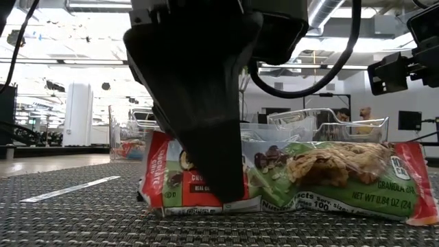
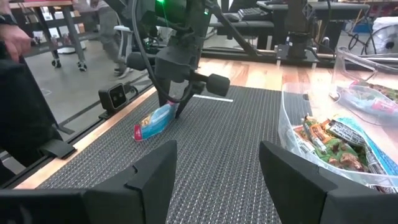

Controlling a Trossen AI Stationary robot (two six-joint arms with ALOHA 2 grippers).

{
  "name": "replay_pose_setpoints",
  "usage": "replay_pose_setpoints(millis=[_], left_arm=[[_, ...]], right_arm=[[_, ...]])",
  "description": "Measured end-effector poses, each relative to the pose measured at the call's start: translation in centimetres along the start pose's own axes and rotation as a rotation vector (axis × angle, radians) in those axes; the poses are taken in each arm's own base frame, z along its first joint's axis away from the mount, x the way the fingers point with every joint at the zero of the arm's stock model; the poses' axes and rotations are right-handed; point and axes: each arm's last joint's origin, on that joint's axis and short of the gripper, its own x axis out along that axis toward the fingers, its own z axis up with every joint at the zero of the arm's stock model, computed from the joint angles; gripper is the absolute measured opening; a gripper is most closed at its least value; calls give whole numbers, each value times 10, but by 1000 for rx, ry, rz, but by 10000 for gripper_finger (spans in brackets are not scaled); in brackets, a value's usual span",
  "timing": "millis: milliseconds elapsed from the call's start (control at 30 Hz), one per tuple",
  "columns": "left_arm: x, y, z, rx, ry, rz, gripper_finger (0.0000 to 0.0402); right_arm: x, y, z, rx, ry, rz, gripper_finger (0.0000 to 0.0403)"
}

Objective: Pick and place Granola Bars by type
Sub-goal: Put the red granola bar into the left transparent bin

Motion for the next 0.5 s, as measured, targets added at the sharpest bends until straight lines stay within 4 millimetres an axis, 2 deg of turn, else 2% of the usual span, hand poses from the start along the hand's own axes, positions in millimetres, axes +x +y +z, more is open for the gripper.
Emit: replay_pose_setpoints(millis=[300, 500], left_arm=[[1, -2, 2, -37, -25, -24, 63], [-1, -8, 9, -55, -102, -85, 36]], right_arm=[[0, 0, 0, 0, 0, 0, 221], [0, 0, 0, 0, 0, 0, 221]])
